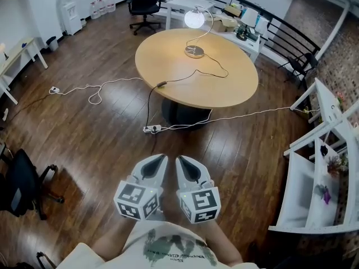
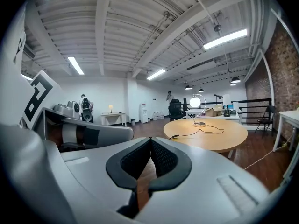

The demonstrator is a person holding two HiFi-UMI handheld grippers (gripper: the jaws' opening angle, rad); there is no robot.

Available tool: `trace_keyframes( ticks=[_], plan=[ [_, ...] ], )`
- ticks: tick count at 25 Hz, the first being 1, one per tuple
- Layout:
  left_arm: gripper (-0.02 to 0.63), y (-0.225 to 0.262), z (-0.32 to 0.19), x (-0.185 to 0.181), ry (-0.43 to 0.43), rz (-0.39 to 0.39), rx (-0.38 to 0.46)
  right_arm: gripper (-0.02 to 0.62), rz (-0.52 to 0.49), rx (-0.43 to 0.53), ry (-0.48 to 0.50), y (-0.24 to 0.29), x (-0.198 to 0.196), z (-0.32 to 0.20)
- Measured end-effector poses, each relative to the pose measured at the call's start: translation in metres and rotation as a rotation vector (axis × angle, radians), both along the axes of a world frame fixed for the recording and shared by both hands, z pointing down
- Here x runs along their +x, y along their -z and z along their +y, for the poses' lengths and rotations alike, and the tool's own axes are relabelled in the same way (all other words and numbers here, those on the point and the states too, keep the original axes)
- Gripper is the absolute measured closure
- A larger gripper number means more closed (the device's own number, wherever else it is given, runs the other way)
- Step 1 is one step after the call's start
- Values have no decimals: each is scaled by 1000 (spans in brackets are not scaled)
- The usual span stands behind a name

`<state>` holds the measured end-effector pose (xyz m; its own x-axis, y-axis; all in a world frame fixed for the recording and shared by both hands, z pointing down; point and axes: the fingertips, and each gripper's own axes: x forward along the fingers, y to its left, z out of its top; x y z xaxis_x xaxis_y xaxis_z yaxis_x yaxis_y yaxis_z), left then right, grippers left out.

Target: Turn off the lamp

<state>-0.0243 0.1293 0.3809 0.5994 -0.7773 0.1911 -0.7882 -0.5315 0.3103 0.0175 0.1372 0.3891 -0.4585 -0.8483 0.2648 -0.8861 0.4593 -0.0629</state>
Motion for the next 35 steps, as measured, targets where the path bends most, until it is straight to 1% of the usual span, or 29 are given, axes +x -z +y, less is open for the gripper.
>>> trace_keyframes(
  ticks=[10,18,27,35],
  plan=[
    [606,-2,-54,-32,-21,24,-3,595,14,-4,-22,-2,-33,-55],
    [606,-7,-84,-47,-29,35,-7,595,19,-7,-41,-6,-45,-81],
    [606,-17,-118,-48,-17,15,-14,595,-5,-8,-43,-15,-42,-119],
    [606,-23,-175,-42,27,3,-14,595,-23,-6,-13,-19,-29,-181]
  ],
)
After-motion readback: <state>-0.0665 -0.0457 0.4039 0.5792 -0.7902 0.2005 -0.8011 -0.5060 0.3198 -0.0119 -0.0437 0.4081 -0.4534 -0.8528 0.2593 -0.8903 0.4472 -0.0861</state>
